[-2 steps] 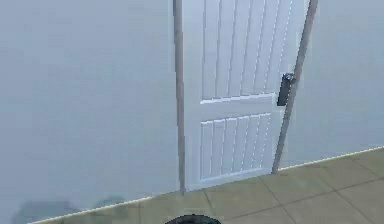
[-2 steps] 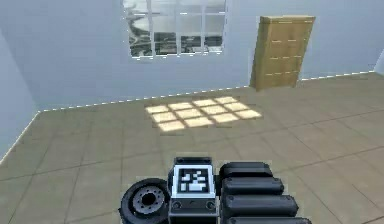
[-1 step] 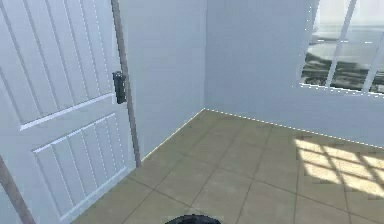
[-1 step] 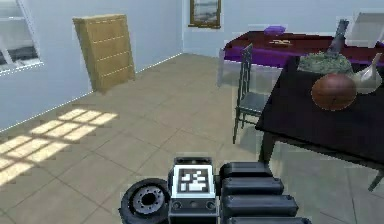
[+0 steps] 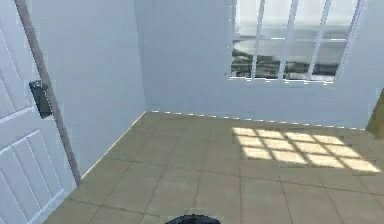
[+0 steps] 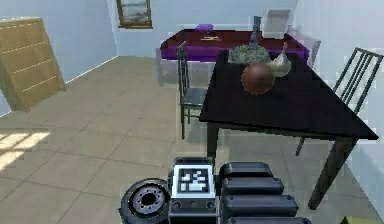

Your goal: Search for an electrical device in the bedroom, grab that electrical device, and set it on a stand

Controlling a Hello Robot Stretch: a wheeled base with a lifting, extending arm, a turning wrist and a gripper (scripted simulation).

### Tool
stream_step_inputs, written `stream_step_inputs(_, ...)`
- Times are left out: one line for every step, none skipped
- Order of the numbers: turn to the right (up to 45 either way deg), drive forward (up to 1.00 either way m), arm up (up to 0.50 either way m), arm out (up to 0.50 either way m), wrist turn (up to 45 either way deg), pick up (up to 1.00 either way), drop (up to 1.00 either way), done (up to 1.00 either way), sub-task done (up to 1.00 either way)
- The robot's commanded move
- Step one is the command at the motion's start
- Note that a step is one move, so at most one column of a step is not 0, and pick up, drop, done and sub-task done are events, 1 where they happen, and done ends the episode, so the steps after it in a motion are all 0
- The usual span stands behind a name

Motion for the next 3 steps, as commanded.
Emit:
stream_step_inputs(-45.0,0.00,0.00,0.00,0.0,0.00,0.00,0.00,0.00)
stream_step_inputs(-45.0,0.00,0.00,0.00,0.0,0.00,0.00,0.00,0.00)
stream_step_inputs(-45.0,0.00,0.00,0.00,0.0,0.00,0.00,0.00,0.00)
